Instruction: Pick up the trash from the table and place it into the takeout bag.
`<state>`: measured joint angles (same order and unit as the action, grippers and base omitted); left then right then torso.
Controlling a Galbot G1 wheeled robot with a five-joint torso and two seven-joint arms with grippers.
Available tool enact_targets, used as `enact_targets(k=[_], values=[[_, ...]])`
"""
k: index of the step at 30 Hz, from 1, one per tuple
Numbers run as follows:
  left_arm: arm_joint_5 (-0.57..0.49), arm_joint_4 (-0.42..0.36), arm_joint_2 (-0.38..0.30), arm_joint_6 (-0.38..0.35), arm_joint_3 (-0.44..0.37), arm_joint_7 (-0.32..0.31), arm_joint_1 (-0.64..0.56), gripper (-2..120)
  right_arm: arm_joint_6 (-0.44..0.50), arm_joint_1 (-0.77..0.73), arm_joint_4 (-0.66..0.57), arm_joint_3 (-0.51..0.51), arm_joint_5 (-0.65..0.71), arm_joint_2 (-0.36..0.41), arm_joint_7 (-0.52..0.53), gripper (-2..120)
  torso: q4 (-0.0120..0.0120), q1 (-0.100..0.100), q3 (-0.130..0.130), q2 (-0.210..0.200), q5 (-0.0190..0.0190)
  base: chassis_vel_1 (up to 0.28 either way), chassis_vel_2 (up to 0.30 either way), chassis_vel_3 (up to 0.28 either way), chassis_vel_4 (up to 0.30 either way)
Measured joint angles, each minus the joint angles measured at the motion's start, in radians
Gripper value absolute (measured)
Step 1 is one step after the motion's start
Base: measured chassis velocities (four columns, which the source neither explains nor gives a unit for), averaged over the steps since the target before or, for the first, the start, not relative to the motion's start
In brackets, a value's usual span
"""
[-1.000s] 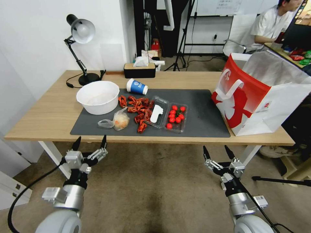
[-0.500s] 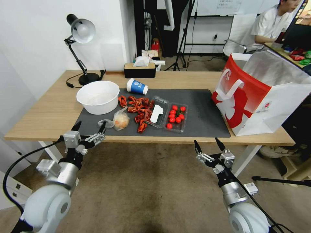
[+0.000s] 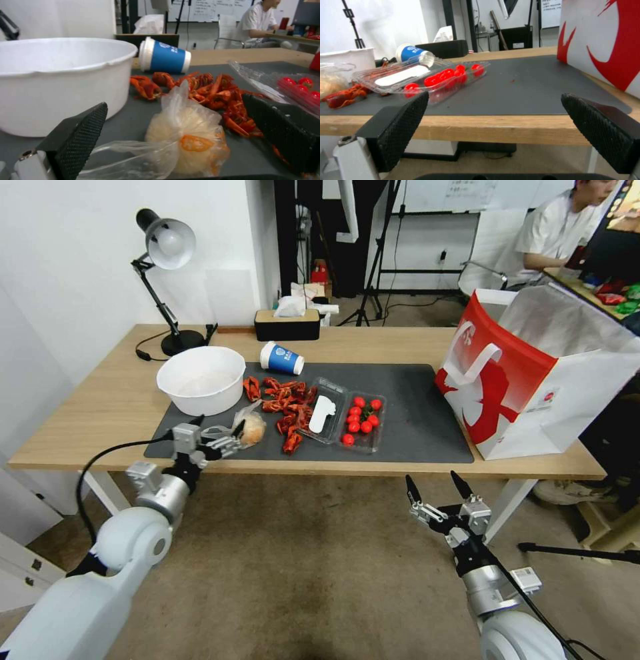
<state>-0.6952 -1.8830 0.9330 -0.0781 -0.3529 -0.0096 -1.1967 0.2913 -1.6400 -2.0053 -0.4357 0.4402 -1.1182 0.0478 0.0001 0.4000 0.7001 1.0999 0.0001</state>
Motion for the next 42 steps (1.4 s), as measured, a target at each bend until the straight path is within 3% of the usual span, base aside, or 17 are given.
enact_targets(k=[9,23,42], values=[[0.01,0.053,0.006,-0.05,0.053,0.033,0.046,100,-0.001,-0.003,0.022,-0.027,0.0,0.0,0.003,100,0.0,0.0,0.0,0.0,0.0001,0.0,0.0,0.0,0.0],[0.05,0.114,0.025,-0.048,0.081,0.002,0.091,100,0.0,0.002,0.05,-0.033,0.003,0.001,0.008,100,-0.0001,0.0,0.0,0.0,0.0,0.0,0.0,0.0,0.0],[0.053,0.136,0.023,-0.017,0.082,-0.01,0.09,30,0.009,0.022,0.071,-0.022,0.005,0.002,0.02,100,0.0,0.0,0.0,0.0,-0.0001,0.0,0.0,0.0,0.0]])
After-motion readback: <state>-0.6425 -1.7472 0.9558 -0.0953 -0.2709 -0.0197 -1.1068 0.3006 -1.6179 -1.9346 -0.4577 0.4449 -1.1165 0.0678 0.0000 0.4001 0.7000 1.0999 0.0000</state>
